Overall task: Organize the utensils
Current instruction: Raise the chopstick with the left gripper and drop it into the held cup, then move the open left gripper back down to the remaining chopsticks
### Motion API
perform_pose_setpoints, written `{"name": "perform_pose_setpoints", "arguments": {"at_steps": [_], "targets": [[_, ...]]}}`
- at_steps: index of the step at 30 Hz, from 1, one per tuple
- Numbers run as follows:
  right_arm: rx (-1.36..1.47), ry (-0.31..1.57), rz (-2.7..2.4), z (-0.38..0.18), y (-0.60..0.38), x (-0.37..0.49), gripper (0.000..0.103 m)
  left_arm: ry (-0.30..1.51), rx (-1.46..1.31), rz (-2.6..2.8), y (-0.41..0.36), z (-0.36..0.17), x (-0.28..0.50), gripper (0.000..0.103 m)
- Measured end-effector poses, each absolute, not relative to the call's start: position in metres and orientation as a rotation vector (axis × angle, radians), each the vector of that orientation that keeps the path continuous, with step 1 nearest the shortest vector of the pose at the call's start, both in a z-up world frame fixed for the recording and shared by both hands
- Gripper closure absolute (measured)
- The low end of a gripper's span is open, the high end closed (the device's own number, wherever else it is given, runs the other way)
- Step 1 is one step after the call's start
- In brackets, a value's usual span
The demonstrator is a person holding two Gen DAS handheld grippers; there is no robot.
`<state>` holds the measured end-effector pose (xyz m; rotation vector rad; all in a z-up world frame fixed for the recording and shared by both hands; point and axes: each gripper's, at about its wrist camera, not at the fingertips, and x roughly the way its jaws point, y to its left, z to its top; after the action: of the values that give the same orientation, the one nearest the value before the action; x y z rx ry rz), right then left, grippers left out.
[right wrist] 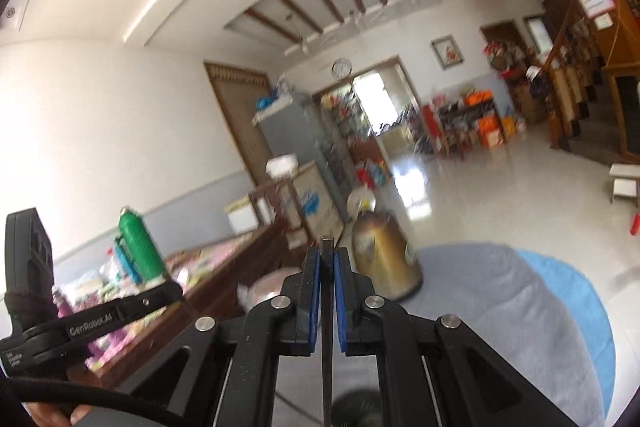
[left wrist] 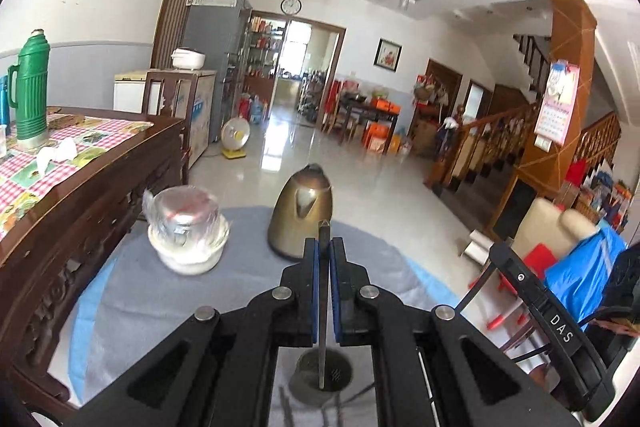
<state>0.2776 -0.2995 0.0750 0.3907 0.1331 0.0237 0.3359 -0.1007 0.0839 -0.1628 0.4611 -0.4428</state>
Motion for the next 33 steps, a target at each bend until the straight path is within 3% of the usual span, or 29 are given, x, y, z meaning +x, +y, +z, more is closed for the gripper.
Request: {"name": "perform_pose_setpoints", "arguments": {"at_steps": [6,14,15,18,21,22,25,27,33], "targets": [[0.333,0.072,-0.080,0.066,-0.286,0.301,0.096,0.477,-0.192,-0.406,-0.114,0.048,0.364,0.097],[0.246,0.210,-0.061,0.013,-0.266,0.335,0.096,0.644,-0.104,-0.351,-0.126,-0.017,0.370,0.097],[0.245,0.240,-0.043,0.009,-0.264,0.339,0.096,0.660,-0.088,-0.345,-0.126,-0.020,0.368,0.090],[0.250,0.305,0.006,-0.004,-0.267,0.340,0.094,0.709,-0.035,-0.299,-0.119,-0.026,0.356,0.031],[0.241,0.385,0.043,-0.014,-0.262,0.340,0.091,0.735,-0.049,-0.262,-0.100,-0.034,0.338,0.027],[0.242,0.417,0.059,-0.018,-0.261,0.340,0.089,0.776,-0.037,-0.227,-0.093,-0.041,0.334,0.026],[0.274,0.466,0.086,-0.028,-0.264,0.329,0.067,0.869,-0.046,-0.168,-0.071,-0.064,0.321,0.026],[0.298,0.464,0.101,-0.032,-0.269,0.315,0.034,0.933,-0.051,-0.132,-0.059,-0.083,0.314,0.026],[0.344,0.403,0.095,-0.041,-0.278,0.272,0.034,1.070,-0.035,-0.090,-0.041,-0.139,0.295,0.026]]}}
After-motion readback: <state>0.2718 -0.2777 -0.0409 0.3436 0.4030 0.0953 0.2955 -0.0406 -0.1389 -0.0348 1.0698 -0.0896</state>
